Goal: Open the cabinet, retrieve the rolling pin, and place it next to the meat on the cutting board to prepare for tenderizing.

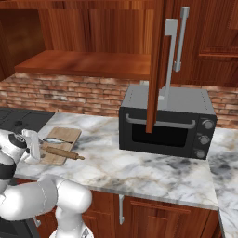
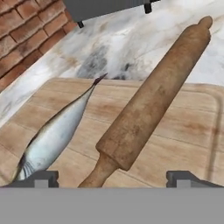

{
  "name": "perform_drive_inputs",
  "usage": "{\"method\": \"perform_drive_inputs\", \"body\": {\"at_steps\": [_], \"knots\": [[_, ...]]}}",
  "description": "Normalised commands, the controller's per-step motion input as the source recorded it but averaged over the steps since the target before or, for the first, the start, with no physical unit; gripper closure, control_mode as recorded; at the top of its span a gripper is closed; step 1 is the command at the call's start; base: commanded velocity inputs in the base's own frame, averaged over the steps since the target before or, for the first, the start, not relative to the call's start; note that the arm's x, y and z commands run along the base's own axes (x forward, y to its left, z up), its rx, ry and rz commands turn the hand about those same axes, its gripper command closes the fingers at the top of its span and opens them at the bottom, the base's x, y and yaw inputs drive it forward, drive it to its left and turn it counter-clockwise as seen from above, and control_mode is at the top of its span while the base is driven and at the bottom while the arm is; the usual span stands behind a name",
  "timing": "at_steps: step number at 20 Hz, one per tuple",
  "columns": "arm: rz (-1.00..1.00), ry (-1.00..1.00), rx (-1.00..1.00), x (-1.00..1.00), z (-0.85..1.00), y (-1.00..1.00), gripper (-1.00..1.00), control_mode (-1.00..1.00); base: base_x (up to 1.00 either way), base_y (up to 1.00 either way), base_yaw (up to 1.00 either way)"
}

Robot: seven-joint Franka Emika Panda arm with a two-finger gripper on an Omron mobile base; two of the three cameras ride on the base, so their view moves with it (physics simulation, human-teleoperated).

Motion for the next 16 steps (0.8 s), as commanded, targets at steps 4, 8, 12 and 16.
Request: {"method": "perform_drive_inputs", "body": {"at_steps": [4, 8, 12, 16], "knots": [[0.08, -0.17, 0.00, -0.16, 0.00, 0.02, -1.00, -1.00, 0.00, 0.00, 0.00], [0.08, -0.19, 0.00, -0.16, 0.03, 0.00, -1.00, -1.00, 0.00, 0.00, 0.00], [0.09, -0.21, 0.00, -0.05, 0.27, 0.05, -1.00, -1.00, 0.00, 0.00, 0.00], [0.10, -0.18, 0.00, 0.00, 0.47, 0.11, -1.00, -1.00, 0.00, 0.00, 0.00]]}}
